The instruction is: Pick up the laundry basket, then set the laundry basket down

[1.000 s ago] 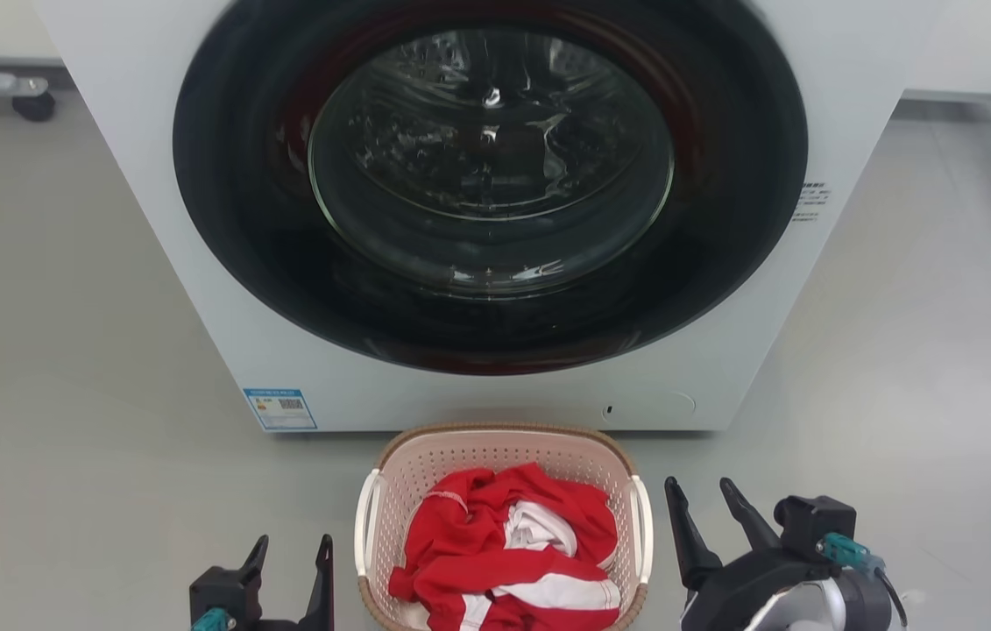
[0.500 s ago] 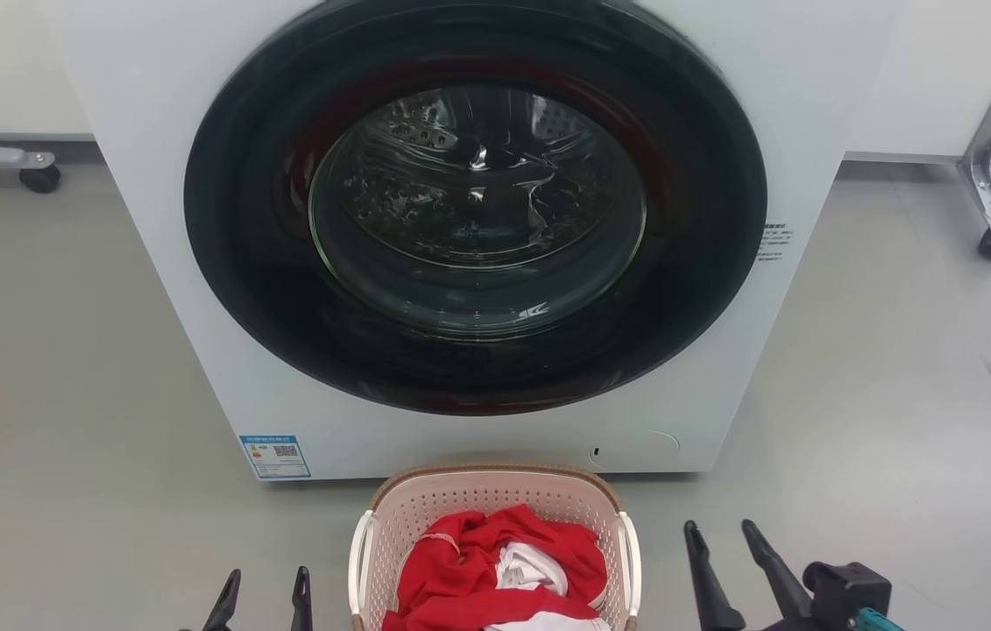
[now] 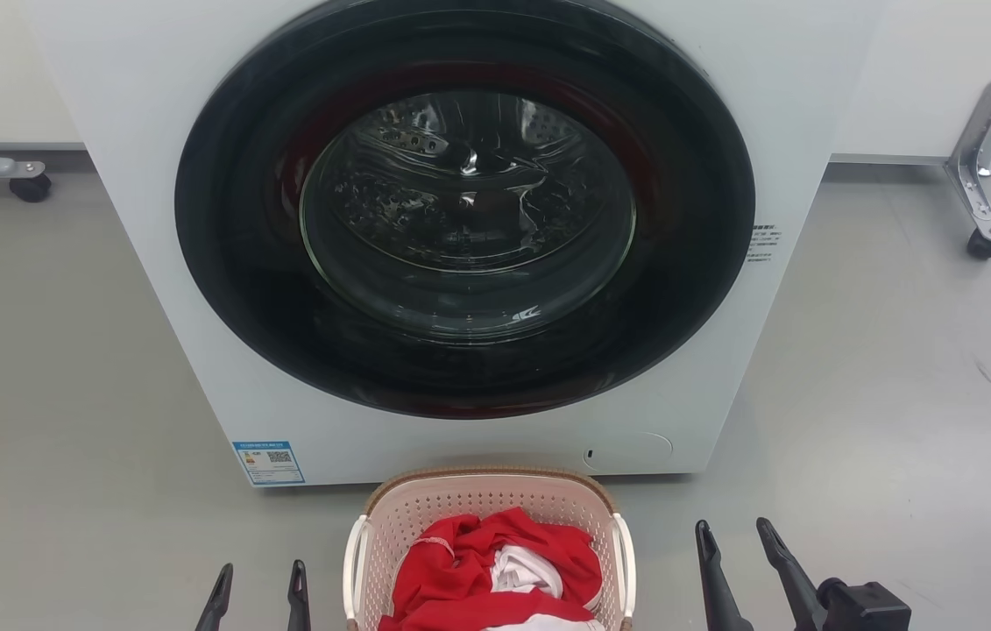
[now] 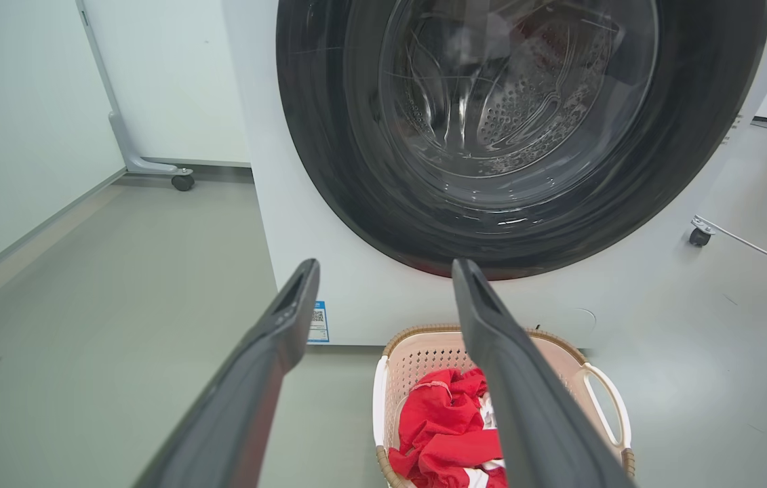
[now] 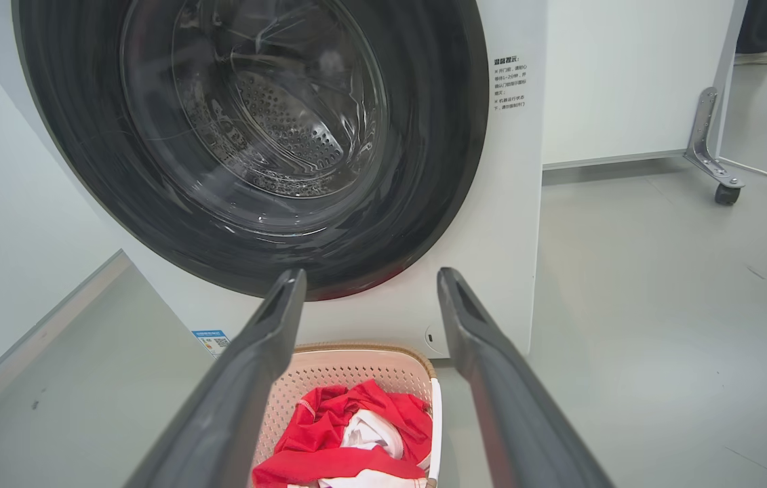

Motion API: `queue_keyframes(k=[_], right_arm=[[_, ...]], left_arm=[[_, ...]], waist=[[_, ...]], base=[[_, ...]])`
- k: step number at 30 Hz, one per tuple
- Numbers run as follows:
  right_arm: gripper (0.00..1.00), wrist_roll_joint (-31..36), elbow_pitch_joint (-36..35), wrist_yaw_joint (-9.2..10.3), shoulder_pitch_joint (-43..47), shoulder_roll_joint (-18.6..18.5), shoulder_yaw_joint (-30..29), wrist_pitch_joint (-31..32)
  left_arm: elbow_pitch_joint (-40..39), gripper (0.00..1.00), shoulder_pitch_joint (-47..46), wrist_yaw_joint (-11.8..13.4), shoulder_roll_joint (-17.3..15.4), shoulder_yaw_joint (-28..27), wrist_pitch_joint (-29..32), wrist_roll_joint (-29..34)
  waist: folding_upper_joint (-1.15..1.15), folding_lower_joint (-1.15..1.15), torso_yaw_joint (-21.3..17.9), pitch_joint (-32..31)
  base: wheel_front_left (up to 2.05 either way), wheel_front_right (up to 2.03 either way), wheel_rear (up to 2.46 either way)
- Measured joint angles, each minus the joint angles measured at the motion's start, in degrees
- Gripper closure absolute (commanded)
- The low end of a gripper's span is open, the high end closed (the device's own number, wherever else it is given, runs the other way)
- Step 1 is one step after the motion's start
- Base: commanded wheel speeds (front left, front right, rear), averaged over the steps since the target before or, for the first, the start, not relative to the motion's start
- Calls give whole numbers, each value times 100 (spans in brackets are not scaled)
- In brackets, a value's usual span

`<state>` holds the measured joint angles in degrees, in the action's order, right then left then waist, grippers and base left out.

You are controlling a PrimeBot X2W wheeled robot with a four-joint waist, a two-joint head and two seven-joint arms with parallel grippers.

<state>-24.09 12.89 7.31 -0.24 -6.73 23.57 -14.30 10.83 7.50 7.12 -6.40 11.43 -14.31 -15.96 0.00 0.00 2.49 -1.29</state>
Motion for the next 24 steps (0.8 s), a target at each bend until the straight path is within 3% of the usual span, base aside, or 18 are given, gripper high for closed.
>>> queue_keyframes(k=[24], right_arm=[[0,597,-506,0,259,194,-346,-9]], left_arm=[[-608,0,216,0,123,-121,0,256]], waist=[[0,0,-7,20]], base=[[0,0,0]])
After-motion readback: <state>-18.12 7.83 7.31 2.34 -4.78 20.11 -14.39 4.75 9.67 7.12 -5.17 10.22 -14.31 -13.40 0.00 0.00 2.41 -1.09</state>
